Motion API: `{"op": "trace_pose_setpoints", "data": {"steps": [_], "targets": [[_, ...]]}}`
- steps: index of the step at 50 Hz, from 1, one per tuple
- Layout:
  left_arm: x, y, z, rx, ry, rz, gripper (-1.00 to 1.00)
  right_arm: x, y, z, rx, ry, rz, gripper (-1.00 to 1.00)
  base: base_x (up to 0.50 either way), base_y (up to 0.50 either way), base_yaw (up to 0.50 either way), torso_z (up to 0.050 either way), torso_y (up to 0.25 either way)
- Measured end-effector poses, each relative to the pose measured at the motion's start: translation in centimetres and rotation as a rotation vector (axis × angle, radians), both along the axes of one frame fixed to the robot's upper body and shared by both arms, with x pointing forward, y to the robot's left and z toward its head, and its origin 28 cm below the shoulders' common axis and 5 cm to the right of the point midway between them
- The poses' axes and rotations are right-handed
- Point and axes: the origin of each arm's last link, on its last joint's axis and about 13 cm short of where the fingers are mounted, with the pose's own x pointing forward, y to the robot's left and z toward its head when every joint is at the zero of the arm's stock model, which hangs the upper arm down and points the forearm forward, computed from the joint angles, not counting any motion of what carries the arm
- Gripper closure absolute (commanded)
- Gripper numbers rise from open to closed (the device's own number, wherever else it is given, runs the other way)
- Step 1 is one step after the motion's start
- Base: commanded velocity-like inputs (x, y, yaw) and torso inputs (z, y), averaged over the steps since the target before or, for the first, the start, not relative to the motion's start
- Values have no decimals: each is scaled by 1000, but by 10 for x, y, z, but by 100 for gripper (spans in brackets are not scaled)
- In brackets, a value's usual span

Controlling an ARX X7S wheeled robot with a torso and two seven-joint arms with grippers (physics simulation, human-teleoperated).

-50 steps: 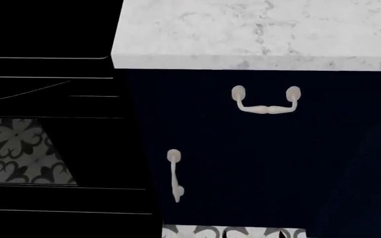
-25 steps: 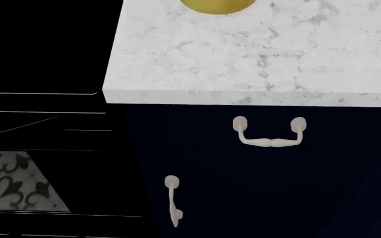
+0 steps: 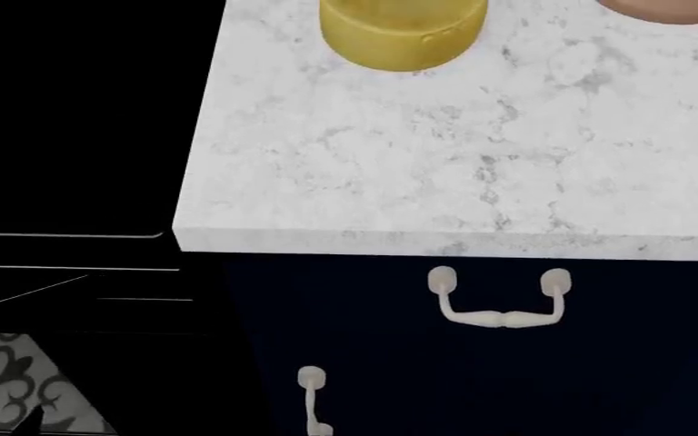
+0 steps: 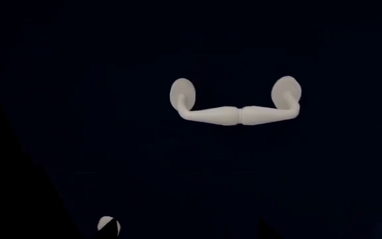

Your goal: Open the right drawer.

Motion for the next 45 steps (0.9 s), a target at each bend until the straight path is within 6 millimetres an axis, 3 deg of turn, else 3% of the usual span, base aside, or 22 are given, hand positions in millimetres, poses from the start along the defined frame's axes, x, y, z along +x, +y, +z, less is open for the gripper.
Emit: {"op": "trace_pose_setpoints", "data": {"steps": [29, 45], "targets": [[0, 0, 0, 4, 8, 16, -100, 0, 0, 1, -11, -8, -15, -100, 0, 0, 0, 0, 0], [0, -1, 0, 4, 7, 3, -100, 10, -5, 8, -172, 23, -95, -100, 0, 0, 0, 0, 0]]}}
